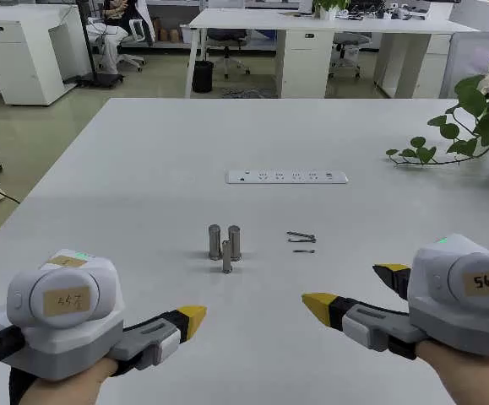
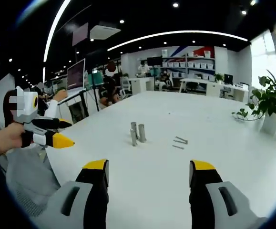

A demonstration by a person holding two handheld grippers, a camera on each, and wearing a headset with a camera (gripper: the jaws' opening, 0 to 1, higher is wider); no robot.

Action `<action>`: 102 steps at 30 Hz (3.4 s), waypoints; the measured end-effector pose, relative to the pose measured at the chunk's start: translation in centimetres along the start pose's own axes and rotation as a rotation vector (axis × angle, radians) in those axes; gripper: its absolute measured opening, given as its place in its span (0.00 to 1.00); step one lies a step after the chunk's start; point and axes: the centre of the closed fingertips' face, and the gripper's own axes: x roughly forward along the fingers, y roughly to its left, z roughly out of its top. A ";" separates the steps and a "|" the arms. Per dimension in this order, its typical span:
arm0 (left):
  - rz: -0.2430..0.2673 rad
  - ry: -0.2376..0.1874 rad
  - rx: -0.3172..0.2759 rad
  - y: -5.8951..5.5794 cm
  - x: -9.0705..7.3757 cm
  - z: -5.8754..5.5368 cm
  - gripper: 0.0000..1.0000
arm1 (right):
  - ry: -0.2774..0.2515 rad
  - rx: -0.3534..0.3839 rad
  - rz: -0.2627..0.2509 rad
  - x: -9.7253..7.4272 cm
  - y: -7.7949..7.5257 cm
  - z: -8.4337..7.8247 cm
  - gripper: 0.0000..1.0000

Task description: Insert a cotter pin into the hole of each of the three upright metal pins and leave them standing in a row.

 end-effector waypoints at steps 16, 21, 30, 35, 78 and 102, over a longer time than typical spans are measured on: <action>0.004 -0.003 0.000 0.2 -0.1 0.0 0.74 | 0.002 0.005 0.016 0.1 0.2 0.2 0.71; 0.006 -0.004 0.000 0.3 -0.1 0.0 0.74 | 0.002 0.003 0.021 0.2 0.3 0.3 0.71; 0.003 -0.003 0.001 0.2 -0.1 0.0 0.74 | 0.001 0.006 0.030 0.2 0.4 0.4 0.71; 0.001 0.001 0.001 0.1 -0.1 -0.1 0.74 | 0.008 0.009 0.029 0.1 0.4 0.2 0.71; 0.002 0.007 -0.003 0.3 0.7 -0.2 0.73 | 0.016 0.026 0.045 0.6 -0.2 -0.1 0.72; -0.104 -0.028 0.093 -0.2 6.3 0.9 0.56 | 0.040 0.027 0.077 1.9 -0.4 -0.5 0.67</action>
